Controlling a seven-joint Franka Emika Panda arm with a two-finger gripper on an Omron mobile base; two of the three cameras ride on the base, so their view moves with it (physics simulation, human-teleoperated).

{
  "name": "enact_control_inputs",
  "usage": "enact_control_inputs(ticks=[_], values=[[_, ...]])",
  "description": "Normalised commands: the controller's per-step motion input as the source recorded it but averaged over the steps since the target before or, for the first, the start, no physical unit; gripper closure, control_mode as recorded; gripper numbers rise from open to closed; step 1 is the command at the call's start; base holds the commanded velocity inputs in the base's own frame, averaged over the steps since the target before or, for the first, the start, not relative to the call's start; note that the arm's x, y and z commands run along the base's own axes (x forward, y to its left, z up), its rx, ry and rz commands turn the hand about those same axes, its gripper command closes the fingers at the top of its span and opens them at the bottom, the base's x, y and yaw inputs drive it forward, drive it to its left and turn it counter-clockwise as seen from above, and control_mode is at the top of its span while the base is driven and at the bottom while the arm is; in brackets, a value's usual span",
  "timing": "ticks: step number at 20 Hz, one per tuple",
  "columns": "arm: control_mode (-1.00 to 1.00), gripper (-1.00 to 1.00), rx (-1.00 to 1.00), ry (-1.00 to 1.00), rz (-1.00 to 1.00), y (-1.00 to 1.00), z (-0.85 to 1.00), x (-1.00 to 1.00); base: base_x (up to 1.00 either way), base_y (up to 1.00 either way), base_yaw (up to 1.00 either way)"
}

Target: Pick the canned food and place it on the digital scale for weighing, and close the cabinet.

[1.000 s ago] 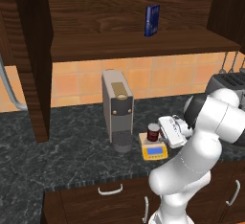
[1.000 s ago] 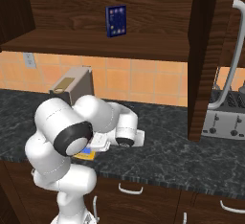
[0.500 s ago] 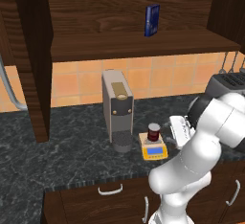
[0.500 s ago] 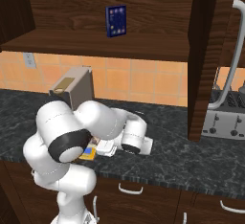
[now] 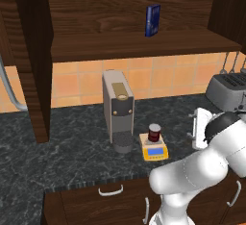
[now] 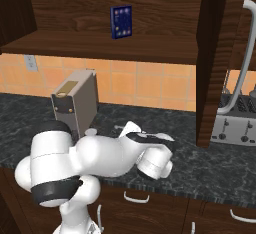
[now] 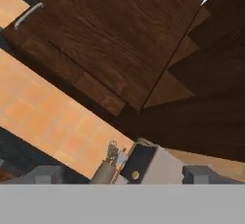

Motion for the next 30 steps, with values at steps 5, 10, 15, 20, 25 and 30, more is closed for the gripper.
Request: enact_control_inputs(ticks=[5,10,15,20,25,30], values=[[-1.00,-1.00,0.26,-0.35,-0.06,-0.75,0.99,-0.22,0.00,0.00,0.00],[-1.00,-1.00,0.37,-0.16,-0.06,-0.99,0.85,-0.49,0.00,0.00,0.00],[-1.00,-1.00,0.34,-0.16,0.00,-0.99,0.57,-0.54,0.00,0.00,0.00],[-1.00,-1.00,0.23,-0.03,0.00,-0.78,0.37,-0.32,0.00,0.00,0.00],[-1.00,-1.00,0.09,0.16,0.00,-0.65,0.19,-0.05,0.00,0.00,0.00],[-1.00,-1.00,0.00,0.25,0.01,-0.32,-0.23,0.10,0.00,0.00,0.00]])
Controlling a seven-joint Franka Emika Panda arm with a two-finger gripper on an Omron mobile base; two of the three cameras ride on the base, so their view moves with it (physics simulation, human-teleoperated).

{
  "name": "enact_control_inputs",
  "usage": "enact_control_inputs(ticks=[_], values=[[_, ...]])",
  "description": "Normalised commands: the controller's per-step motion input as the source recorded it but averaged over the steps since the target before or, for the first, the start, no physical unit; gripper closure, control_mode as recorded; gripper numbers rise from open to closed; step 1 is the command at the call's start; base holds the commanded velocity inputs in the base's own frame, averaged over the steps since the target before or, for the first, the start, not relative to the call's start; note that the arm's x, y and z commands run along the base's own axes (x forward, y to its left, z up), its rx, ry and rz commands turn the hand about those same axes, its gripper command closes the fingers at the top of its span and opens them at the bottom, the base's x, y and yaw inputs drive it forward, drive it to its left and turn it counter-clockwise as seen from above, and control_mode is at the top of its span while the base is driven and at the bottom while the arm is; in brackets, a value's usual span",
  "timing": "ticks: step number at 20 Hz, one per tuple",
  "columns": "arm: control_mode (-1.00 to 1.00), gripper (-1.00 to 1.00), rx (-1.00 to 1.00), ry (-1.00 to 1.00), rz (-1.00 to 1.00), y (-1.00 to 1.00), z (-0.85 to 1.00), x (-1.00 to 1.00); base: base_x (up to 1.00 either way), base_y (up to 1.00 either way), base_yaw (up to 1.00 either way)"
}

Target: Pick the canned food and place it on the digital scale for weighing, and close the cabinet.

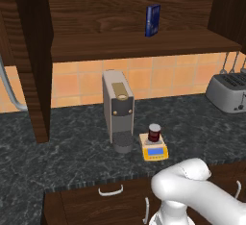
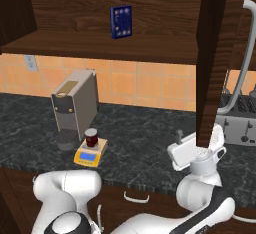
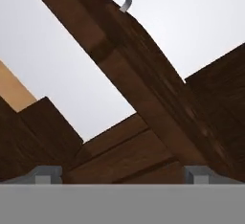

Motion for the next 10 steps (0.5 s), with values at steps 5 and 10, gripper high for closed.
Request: enact_control_inputs(ticks=[5,10], values=[[-1.00,-1.00,0.09,0.20,0.13,-0.68,-0.29,0.34,0.00,0.00,0.00],[-1.00,-1.00,0.15,0.06,0.07,-0.80,0.00,0.22,0.00,0.00,0.00]])
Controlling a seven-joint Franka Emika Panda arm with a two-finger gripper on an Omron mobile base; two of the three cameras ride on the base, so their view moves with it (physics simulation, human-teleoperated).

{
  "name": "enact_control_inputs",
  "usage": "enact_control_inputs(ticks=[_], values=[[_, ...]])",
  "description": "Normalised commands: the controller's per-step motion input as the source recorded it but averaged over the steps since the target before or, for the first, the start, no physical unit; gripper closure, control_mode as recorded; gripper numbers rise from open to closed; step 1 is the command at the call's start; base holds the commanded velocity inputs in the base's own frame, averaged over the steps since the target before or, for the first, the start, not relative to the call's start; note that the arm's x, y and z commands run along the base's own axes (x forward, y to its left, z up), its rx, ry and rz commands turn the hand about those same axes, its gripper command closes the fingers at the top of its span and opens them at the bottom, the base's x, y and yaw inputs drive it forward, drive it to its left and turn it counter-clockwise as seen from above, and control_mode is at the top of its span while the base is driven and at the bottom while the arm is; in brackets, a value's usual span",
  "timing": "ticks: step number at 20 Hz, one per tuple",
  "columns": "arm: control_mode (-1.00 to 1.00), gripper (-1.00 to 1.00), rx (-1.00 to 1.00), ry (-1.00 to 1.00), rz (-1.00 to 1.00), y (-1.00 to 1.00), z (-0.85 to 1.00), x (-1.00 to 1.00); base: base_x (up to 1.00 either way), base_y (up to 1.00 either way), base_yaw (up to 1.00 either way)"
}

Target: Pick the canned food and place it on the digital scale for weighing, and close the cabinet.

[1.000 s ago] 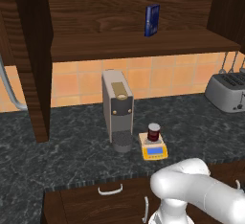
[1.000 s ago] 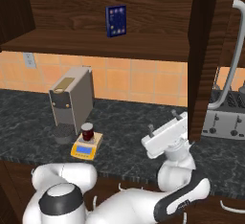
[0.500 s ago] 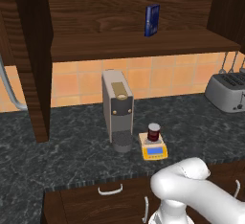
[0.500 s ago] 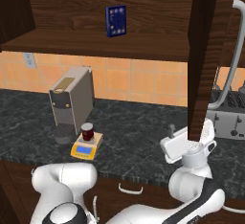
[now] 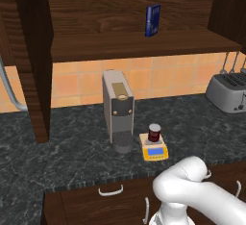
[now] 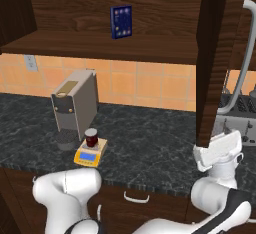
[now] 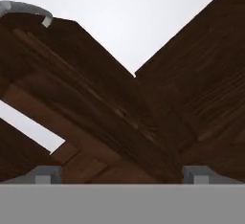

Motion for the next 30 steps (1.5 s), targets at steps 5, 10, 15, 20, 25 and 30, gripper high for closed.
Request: enact_control_inputs(ticks=[5,10,15,20,25,30], values=[[-1.00,-1.00,0.11,0.14,0.07,-0.54,0.00,0.49,0.00,0.00,0.00],[-1.00,-1.00,0.11,0.15,0.08,-0.58,0.00,0.42,0.00,0.00,0.00],[-1.00,-1.00,0.10,0.04,0.09,-0.43,0.24,0.06,0.00,0.00,0.00],[-1.00,-1.00,-0.04,-0.09,0.02,0.02,0.89,-0.15,0.00,0.00,0.00],[-1.00,-1.00,-0.22,-0.10,0.07,0.44,0.82,-0.48,0.00,0.00,0.00],[-1.00,-1.00,-0.42,-0.26,0.13,0.96,0.46,-0.92,0.00,0.00,0.00]])
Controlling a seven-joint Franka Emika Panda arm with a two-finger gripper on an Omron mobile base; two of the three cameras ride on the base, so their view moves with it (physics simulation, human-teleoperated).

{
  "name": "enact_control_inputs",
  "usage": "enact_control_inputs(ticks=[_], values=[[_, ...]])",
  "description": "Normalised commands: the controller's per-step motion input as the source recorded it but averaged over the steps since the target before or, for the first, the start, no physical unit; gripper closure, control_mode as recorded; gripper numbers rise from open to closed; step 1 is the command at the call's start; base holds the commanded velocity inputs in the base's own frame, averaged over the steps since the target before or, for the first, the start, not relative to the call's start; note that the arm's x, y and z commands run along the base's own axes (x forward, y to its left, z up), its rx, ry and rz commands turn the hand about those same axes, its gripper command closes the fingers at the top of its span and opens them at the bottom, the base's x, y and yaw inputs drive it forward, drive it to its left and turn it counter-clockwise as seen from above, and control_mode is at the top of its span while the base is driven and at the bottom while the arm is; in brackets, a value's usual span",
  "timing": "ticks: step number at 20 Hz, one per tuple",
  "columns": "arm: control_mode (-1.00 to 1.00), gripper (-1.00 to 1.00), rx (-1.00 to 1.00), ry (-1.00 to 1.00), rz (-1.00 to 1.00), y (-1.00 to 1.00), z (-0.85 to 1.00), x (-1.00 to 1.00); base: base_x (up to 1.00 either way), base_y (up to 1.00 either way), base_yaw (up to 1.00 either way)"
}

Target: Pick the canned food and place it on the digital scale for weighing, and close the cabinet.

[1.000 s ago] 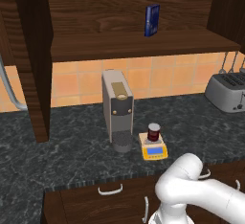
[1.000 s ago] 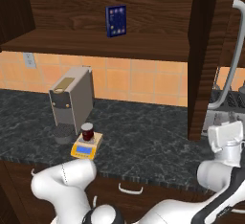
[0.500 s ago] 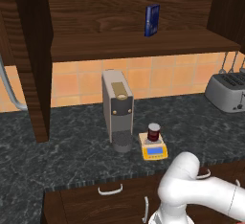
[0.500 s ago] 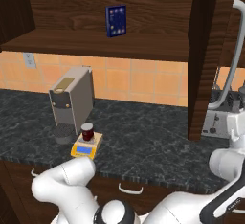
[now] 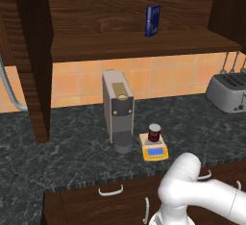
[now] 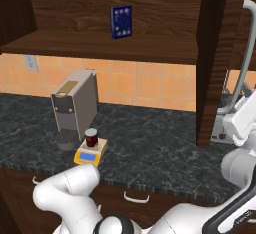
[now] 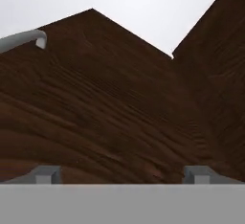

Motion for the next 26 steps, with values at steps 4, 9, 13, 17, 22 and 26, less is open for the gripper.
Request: enact_control_inputs(ticks=[4,9,13,17,22,26], values=[[-1.00,-1.00,-0.54,-0.31,0.10,1.00,0.05,-0.67,0.00,0.00,0.00],[-1.00,-1.00,-0.53,-0.26,0.09,1.00,0.06,-0.33,0.00,0.00,0.00],[-1.00,-1.00,-0.51,0.05,0.03,1.00,0.20,0.30,0.00,0.00,0.00],[-1.00,-1.00,-0.47,0.21,-0.09,1.00,0.03,0.70,0.00,0.00,0.00],[-1.00,-1.00,-0.37,0.07,-0.18,1.00,0.00,0.96,0.00,0.00,0.00],[-1.00,-1.00,-0.25,-0.02,-0.32,1.00,0.00,1.00,0.00,0.00,0.00]])
